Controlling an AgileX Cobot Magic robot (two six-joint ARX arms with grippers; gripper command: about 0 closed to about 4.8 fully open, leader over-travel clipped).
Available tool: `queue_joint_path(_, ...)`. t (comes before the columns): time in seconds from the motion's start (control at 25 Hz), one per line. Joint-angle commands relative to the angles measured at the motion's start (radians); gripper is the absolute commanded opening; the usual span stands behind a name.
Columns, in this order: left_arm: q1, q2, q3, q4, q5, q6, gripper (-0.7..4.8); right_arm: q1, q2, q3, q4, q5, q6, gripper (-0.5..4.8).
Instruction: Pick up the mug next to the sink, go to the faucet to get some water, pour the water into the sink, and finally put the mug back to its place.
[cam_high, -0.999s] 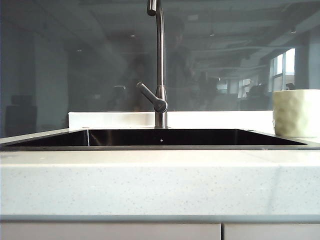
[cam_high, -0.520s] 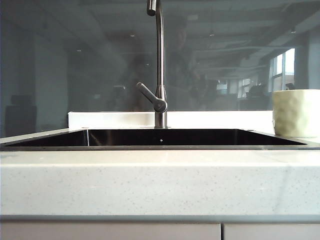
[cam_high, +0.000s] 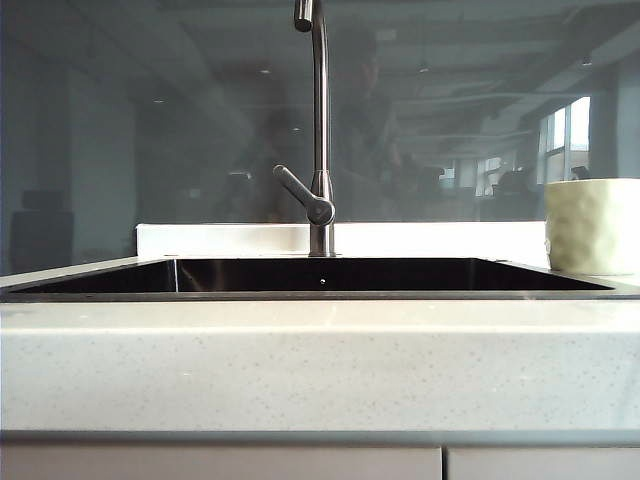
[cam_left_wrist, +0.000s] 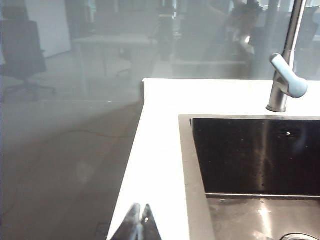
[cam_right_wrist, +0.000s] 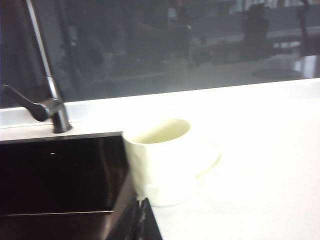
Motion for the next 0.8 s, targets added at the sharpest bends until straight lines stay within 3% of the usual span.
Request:
queue_joint_path(0.04, 0.002, 0.001, 0.003, 0.005, 0.001, -0.003, -0.02, -0.05, -0.002, -0.004, -0.034, 0.003, -0.006, -0.06)
queue_joint_path(0.8, 0.002, 0.001, 0.003, 0.005, 0.001, -0.003, -0.02, -0.035, -0.002, -0.004, 0.016, -0.035, -0.057, -0.06)
